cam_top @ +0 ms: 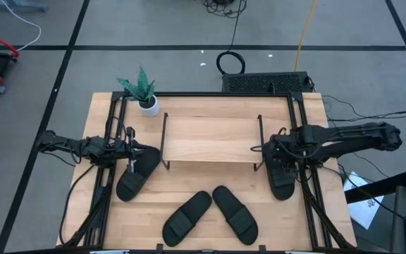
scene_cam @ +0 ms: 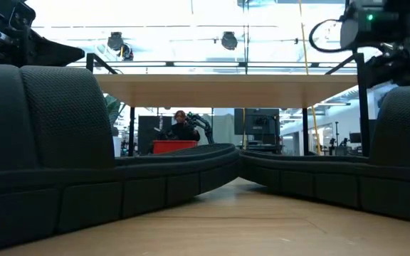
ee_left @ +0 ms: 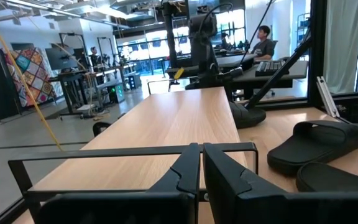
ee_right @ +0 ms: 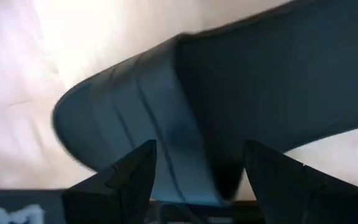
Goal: Pick and place slides into the shelf
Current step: Put the top right black slide on the shelf
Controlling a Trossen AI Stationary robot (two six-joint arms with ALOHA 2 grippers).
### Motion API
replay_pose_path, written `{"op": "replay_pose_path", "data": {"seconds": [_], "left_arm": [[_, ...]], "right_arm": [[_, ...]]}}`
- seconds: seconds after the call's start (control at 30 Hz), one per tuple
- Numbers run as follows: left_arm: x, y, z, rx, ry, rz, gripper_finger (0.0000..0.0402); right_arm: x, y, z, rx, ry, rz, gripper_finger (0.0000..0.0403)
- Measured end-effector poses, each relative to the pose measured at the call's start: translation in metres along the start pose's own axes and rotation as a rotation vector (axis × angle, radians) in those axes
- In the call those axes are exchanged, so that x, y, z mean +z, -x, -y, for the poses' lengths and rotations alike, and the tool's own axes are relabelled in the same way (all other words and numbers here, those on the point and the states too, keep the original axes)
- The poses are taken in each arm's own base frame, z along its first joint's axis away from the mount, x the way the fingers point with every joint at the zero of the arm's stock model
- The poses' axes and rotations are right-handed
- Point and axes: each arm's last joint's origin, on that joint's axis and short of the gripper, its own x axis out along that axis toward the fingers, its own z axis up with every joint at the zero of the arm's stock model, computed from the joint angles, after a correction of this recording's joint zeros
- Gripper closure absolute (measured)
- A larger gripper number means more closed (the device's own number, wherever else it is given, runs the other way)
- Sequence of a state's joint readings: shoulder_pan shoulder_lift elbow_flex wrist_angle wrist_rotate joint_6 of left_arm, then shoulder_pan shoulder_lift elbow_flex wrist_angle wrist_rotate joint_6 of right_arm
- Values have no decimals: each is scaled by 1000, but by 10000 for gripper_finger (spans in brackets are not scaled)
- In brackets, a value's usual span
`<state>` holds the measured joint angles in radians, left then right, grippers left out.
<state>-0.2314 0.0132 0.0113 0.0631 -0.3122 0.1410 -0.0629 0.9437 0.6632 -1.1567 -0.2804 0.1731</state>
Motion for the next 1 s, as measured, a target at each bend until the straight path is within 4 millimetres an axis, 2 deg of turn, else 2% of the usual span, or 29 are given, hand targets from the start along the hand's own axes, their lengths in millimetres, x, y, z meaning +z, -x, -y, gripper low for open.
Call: {"op": "replay_pose_path", "data": {"seconds": [0.23, 0.67, 1.0], "left_arm": [[0, 0, 0, -1, -1, -4, 376], [-1, 0, 1, -31, -3, -5, 376], [-1, 0, 1, -47, 2, -4, 376]], "right_arm": [[9, 0, 2, 88, -59, 45, 171], [21, -14, 2, 153, -103, -55, 171], [18, -27, 5, 184, -70, -61, 173]]}}
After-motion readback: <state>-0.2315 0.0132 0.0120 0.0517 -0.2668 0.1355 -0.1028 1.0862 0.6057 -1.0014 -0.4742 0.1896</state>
